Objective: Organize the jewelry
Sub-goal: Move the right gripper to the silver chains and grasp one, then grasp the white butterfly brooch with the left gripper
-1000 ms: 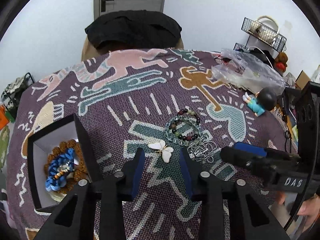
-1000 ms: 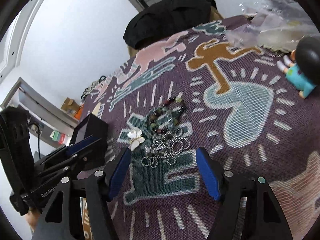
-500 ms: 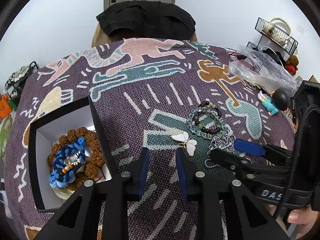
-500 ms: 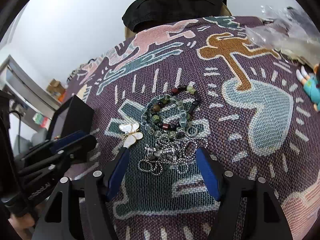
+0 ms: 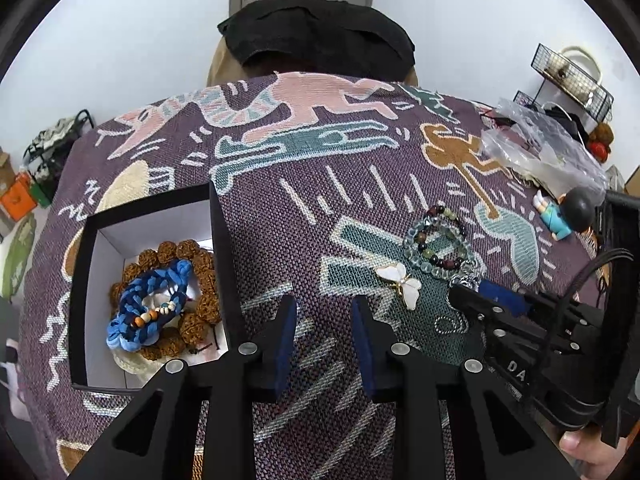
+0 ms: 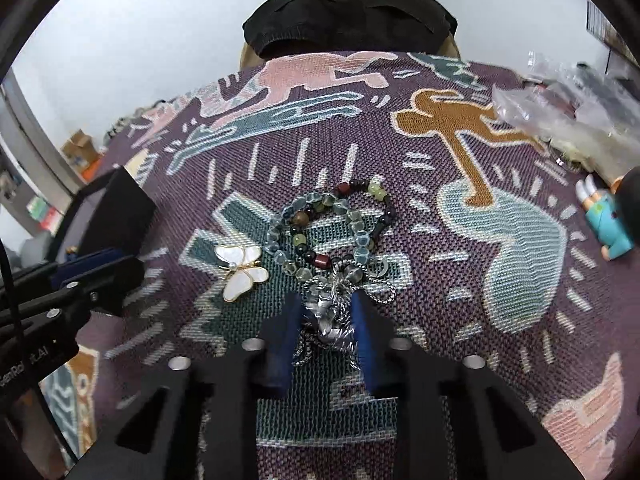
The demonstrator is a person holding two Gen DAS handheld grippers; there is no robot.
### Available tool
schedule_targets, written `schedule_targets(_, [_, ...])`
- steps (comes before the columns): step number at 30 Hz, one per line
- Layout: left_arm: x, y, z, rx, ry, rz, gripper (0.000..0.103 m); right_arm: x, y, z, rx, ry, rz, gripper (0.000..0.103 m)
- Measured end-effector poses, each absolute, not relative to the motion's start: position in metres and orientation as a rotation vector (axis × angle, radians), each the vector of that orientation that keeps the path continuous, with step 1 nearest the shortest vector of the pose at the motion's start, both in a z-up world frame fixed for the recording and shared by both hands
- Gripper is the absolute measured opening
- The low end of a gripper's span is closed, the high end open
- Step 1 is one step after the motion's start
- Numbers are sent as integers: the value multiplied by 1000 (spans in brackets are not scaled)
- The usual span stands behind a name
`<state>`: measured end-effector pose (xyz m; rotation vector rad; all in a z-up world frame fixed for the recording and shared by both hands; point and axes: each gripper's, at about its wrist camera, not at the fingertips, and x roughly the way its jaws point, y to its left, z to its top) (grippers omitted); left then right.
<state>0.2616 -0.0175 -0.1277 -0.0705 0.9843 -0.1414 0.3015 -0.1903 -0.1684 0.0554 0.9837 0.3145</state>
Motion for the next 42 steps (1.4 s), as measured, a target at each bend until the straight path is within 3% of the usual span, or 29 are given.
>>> schedule_targets(3, [263, -25, -124, -69, 979, -158, 42, 300, -200, -169, 101, 978, 328, 19])
schedule_targets(5, [263, -34, -121, -54, 965, -173, 56, 297, -208, -169, 136, 964, 336, 19])
schedule_targets(8, [264, -49, -119, -24, 951, -191, 62, 292, -227, -167, 192, 949, 341, 19])
schedule_targets(33, [292, -96, -164, 117, 1013, -183, 58, 280, -306, -166, 405, 897, 330, 19])
schedule_targets(36, [294, -97, -164, 117, 1013, -200, 54, 280, -306, -167, 408, 899, 328, 19])
schedule_targets(38, [295, -96, -164, 117, 1008, -206, 44, 280, -306, -167, 412, 900, 328, 19])
schedule_targets(42, [293, -97, -163, 130, 1003, -210, 42, 279, -305, -165, 412, 897, 330, 19])
